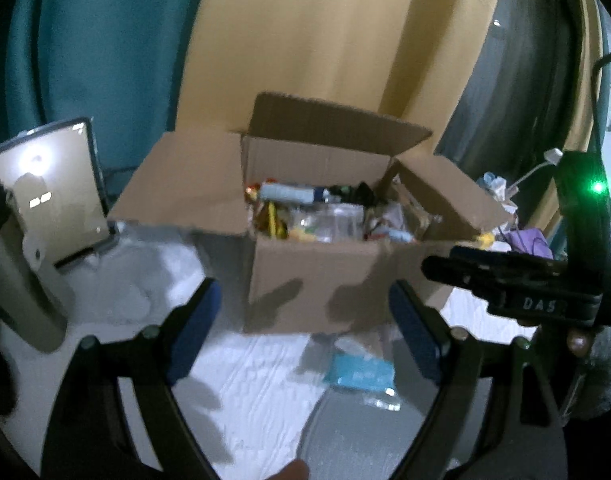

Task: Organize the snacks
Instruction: 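Withdraw both grippers from the box toward the blue-and-white pack, then grasp the blue-and-white pack on the grey tray with the right gripper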

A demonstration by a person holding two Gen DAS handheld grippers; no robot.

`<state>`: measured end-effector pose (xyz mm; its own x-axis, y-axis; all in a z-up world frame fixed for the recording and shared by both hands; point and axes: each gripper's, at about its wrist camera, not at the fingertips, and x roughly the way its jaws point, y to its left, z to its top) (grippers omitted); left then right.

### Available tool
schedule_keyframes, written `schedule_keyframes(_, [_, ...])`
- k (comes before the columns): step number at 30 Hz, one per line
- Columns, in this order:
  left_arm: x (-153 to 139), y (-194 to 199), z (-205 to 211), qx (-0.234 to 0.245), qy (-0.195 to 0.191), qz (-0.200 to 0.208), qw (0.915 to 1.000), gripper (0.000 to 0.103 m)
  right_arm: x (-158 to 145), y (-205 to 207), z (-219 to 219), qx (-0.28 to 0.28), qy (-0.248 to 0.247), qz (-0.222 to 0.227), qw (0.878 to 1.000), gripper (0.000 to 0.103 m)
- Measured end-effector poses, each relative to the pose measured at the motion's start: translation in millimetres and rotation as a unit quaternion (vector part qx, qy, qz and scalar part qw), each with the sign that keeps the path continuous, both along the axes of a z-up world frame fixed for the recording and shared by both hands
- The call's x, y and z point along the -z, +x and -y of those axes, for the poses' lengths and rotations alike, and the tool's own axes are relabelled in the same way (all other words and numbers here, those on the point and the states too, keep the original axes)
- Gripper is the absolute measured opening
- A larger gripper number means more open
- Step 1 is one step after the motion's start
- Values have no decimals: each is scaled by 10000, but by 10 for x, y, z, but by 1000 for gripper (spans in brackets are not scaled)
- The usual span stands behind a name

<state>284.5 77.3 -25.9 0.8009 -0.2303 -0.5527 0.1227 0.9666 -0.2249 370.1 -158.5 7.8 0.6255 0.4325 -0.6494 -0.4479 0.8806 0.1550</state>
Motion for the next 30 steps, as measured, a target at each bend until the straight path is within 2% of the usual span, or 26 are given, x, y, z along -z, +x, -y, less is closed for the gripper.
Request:
schedule_keyframes(6, [186,-161,-100,-49,-78,-104,9999,87,282,-163,-99,29,-124,-208,9997,69])
schedule_keyframes(10, [339,-235,-180,-65,-64,-232,9997,87,488,-234,-180,44,-157,-371,9992,78])
schedule_keyframes(15, [517,-295,-363,-188,-164,-340,9991,87,748,-246,-328,88,-236,-618,9978,81])
schedule_keyframes(26, [742,-247,-652,-337,-468,-509,9970,87,1021,-72,-581,536,-284,-804,9949,86])
schedule_keyframes(30, [807,-217,-681,-357,-480,-551,9967,87,1125,-19,-702,590,-518,-811,9936,90])
